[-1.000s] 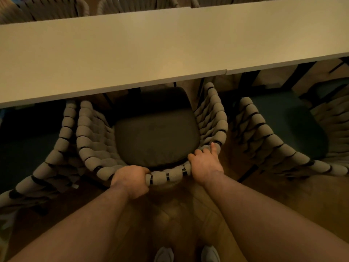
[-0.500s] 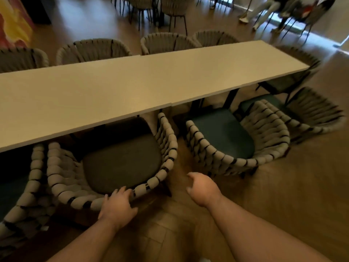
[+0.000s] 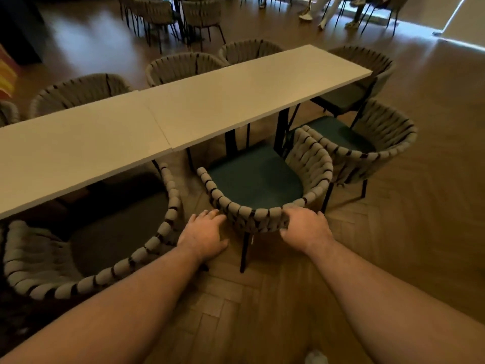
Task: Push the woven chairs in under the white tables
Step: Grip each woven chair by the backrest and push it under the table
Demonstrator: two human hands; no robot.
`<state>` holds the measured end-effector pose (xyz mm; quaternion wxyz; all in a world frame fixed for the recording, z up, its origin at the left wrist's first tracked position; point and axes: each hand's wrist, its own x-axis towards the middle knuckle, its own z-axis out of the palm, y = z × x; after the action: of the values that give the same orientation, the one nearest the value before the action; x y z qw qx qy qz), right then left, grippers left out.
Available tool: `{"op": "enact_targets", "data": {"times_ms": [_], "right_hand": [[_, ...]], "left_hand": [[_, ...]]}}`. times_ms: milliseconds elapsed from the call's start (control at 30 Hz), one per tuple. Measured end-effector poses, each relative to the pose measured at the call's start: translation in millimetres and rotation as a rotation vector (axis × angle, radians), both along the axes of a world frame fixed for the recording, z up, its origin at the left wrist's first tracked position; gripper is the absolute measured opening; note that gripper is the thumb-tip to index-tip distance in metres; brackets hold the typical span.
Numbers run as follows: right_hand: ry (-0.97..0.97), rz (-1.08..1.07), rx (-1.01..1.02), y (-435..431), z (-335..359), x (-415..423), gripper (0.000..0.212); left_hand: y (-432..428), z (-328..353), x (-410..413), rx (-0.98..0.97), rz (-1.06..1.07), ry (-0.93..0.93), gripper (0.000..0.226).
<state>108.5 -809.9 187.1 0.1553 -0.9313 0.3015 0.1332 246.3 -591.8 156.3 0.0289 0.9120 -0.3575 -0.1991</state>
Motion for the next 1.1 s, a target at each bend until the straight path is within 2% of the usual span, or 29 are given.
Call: {"op": "enact_targets", "data": {"times_ms": [267,433,567,667,800,867,933,1000,1100], "right_hand": [[0.054,0.115,-0.067,-130,9,-35,0.06],[0.092,0.179,-0.065,-167,-21,-13,0.063],[0.106,0.163,0.004,-194,-47,12,0.063],[0.09,0.035,0.1,-217,-62,28,0.062],[0.081,-0.127,0.223,-252,-75,53,0.066],[0.099,-0.224,0.315,-268,-83,66,0.07],[0.107,-0.379,0.445,-282,-97,77,0.072],[0.095,-0.606,0.618,-293,-116,88,0.077],[0.062,-0.904,0.868,-307,-144,106,0.079]], "left_hand": [[-123,-28,-63,-0.022,0.111,0.028,0.077],[-162,-49,-53,-0.034,0.226,0.07,0.078],[-190,-72,-35,-0.117,0.418,0.216,0.074],[-211,-91,-24,-0.177,0.634,0.354,0.071],[-237,-103,-10,-0.169,0.932,0.437,0.058],[-248,-112,-5,-0.192,1.126,0.528,0.061],[-259,-124,-2,-0.349,1.38,0.709,0.068],[-273,-136,0,-0.531,1.518,0.907,0.07],[-295,-151,0,-0.694,1.74,1.041,0.081]]}}
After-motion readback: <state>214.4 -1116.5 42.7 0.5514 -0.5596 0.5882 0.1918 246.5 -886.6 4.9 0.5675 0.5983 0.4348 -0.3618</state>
